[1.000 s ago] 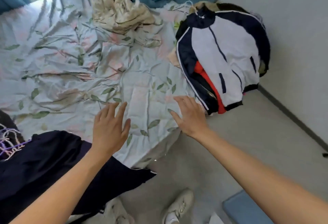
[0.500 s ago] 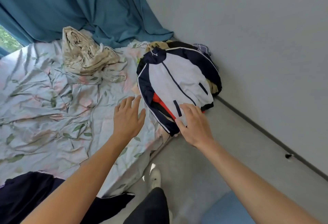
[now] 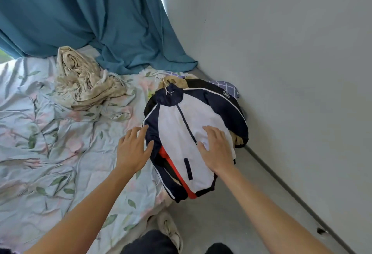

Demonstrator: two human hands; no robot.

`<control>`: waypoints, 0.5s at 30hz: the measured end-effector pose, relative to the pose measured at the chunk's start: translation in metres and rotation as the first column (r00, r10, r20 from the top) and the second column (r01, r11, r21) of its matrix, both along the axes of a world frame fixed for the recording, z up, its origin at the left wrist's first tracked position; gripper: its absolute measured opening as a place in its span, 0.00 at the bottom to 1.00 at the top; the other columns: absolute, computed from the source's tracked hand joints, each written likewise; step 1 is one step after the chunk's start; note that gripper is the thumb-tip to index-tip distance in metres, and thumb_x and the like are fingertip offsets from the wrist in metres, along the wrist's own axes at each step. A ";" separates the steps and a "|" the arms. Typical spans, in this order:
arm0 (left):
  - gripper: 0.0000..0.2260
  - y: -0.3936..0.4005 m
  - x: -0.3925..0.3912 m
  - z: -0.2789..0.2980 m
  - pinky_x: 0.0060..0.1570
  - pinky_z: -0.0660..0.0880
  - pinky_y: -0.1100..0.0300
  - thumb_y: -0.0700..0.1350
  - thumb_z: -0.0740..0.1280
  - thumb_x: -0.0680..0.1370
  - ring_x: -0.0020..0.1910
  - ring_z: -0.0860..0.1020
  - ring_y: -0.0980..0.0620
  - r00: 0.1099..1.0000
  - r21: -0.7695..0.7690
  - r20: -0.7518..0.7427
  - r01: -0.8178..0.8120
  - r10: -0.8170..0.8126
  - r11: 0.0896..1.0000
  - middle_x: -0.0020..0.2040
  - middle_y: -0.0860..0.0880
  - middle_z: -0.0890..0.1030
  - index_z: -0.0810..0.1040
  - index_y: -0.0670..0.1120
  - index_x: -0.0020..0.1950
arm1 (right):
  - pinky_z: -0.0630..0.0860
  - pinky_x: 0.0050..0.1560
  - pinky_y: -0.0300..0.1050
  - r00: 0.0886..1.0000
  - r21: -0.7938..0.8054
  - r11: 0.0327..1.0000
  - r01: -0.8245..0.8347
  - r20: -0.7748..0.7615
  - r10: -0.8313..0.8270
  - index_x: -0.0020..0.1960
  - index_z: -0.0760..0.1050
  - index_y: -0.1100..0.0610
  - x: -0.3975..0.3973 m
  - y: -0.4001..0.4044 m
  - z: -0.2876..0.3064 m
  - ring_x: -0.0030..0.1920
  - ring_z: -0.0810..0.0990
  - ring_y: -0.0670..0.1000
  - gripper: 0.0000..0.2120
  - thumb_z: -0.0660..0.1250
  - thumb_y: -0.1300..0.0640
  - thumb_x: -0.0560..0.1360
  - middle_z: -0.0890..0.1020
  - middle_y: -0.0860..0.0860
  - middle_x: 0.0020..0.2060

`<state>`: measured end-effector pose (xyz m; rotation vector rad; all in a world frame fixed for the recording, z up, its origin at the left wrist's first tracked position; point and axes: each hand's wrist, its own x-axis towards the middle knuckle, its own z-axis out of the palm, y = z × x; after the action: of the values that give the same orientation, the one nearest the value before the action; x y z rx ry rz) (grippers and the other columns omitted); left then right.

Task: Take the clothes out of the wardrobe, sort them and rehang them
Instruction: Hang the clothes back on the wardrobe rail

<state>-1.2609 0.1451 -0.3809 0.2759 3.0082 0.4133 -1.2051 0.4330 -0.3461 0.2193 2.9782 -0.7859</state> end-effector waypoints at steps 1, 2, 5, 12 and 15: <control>0.30 0.003 -0.014 0.001 0.61 0.73 0.43 0.63 0.53 0.81 0.66 0.75 0.42 1.000 0.002 0.006 -0.015 0.015 1.000 0.67 0.47 0.76 0.69 0.48 0.78 | 0.69 0.74 0.54 1.000 -0.003 1.000 -0.006 0.011 0.006 0.78 0.65 0.52 -0.015 0.004 -0.001 0.75 0.66 0.51 0.26 0.63 0.46 0.83 0.70 0.48 0.75; 0.30 0.007 -0.028 0.002 0.60 0.73 0.43 0.63 0.53 0.81 0.66 0.74 0.42 1.000 0.003 0.001 -0.028 0.028 1.000 0.67 0.47 0.76 0.68 0.48 0.79 | 0.69 0.73 0.54 1.000 -0.006 1.000 -0.016 0.020 0.017 0.79 0.65 0.51 -0.030 0.008 -0.002 0.75 0.65 0.51 0.26 0.62 0.46 0.83 0.69 0.48 0.76; 0.30 0.019 -0.065 0.002 0.58 0.74 0.43 0.62 0.53 0.82 0.66 0.74 0.42 0.997 0.020 0.003 -0.075 0.075 0.997 0.67 0.47 0.75 0.68 0.48 0.79 | 0.67 0.74 0.53 0.997 -0.012 0.998 -0.065 0.046 0.065 0.79 0.64 0.50 -0.074 0.017 -0.007 0.76 0.64 0.50 0.26 0.62 0.46 0.83 0.69 0.47 0.76; 0.29 0.054 -0.129 -0.037 0.61 0.74 0.44 0.63 0.51 0.82 0.66 0.73 0.44 0.985 0.036 0.084 -0.152 0.148 0.988 0.67 0.50 0.74 0.66 0.51 0.80 | 0.71 0.71 0.56 0.973 0.014 0.974 -0.226 0.049 0.225 0.75 0.70 0.47 -0.205 0.061 -0.056 0.72 0.68 0.51 0.21 0.64 0.48 0.83 0.73 0.46 0.73; 0.27 0.069 -0.165 -0.066 0.62 0.73 0.45 0.63 0.53 0.82 0.67 0.72 0.45 0.971 0.041 0.139 -0.201 0.193 0.979 0.68 0.52 0.72 0.66 0.55 0.80 | 0.74 0.66 0.55 0.943 0.035 0.943 -0.331 0.041 0.329 0.72 0.74 0.47 -0.279 0.081 -0.091 0.69 0.72 0.52 0.19 0.65 0.49 0.82 0.76 0.45 0.69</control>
<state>-1.4254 0.2140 -0.4466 -0.0476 2.9034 0.5092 -1.4846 0.5136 -0.4374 -0.2581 2.8850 -0.6715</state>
